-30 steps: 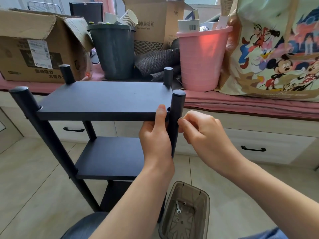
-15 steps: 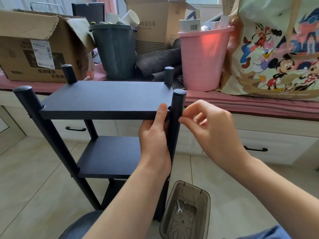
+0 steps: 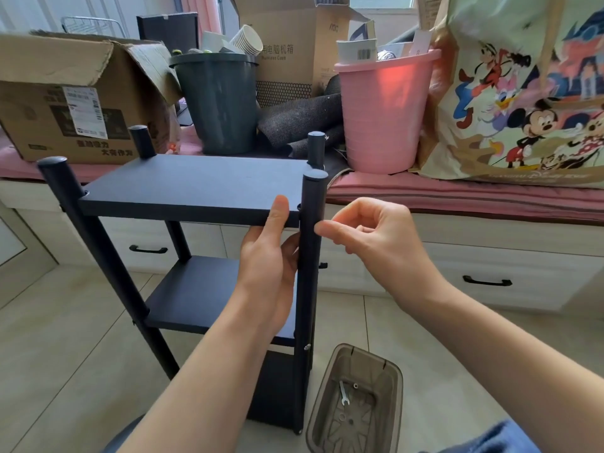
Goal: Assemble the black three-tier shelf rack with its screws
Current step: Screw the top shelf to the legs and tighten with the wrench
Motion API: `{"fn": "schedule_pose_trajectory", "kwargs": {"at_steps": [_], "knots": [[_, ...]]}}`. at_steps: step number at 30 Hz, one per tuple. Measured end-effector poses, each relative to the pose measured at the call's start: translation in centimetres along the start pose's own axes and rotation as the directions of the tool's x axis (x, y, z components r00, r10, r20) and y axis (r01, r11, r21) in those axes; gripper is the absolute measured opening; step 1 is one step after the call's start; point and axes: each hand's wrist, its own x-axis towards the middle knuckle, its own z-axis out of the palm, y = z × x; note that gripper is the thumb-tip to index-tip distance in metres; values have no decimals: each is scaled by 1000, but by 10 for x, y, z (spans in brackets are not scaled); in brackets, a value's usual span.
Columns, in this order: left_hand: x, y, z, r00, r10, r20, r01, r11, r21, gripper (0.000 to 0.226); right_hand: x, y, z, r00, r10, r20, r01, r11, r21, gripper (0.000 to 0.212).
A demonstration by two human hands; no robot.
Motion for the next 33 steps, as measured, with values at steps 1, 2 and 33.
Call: {"fn": "schedule_pose_trajectory", "kwargs": {"at_steps": [1,2,33], "knots": [[1,2,-3,1000,-11,5,11,1000,1,58,-1,0,3,1000,-4,-2,4,1000,5,20],[2,5,-6,1000,-22,12,22,1000,0,60,-2,-1,5,1000,-10,0,10,1000,12,20],[-34,60,-70,966,205,157,-236,948,214,57,5,-25,69,985,31,171,-91,930,357,58]]}}
